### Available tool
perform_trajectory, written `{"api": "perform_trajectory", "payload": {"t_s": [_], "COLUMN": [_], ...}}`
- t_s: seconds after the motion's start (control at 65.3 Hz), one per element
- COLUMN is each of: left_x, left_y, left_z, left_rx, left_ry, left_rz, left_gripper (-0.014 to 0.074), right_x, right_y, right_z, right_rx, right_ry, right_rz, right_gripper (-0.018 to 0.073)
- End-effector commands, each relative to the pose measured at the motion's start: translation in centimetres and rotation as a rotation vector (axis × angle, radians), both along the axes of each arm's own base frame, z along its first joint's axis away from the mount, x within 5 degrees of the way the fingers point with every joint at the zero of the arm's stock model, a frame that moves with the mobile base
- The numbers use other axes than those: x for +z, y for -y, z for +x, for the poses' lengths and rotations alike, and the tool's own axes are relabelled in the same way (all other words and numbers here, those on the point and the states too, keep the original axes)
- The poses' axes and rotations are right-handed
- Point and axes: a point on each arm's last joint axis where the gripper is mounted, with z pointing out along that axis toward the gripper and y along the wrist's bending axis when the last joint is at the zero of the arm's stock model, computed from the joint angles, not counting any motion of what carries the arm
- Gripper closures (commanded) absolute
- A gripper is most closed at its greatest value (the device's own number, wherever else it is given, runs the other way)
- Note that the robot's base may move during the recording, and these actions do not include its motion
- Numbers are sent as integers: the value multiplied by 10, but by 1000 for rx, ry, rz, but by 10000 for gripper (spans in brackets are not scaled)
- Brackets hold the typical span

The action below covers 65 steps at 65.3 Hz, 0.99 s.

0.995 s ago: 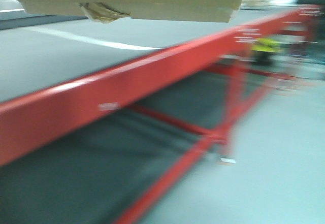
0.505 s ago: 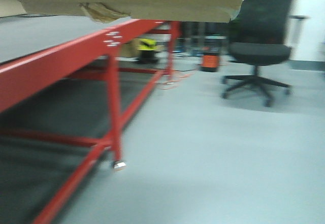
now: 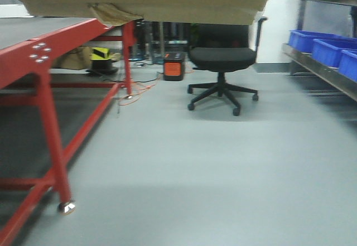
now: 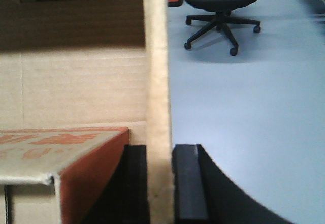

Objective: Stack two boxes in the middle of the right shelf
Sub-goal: 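Drive and turn the base toward the steel shelf rack, holding boxes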

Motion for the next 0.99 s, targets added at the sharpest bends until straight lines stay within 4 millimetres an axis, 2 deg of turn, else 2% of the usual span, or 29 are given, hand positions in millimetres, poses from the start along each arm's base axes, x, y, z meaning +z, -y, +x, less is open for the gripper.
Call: {"api": "perform_trajectory", "payload": {"t_s": [0.0,0.98], "left_x": [9,9], "left_y": [-6,-6], "left_z": [-3,-3], "left_rx": [20,20], "left_ry": [45,45], "left_rz": [14,14], "left_gripper": [707,707], "right_x": [11,12], "right_y": [4,4], "right_z": [-2,-2], "right_rx": [-4,2], "right_ry": [65,77], "right_rz": [-11,-8], "right_gripper": [713,713]}}
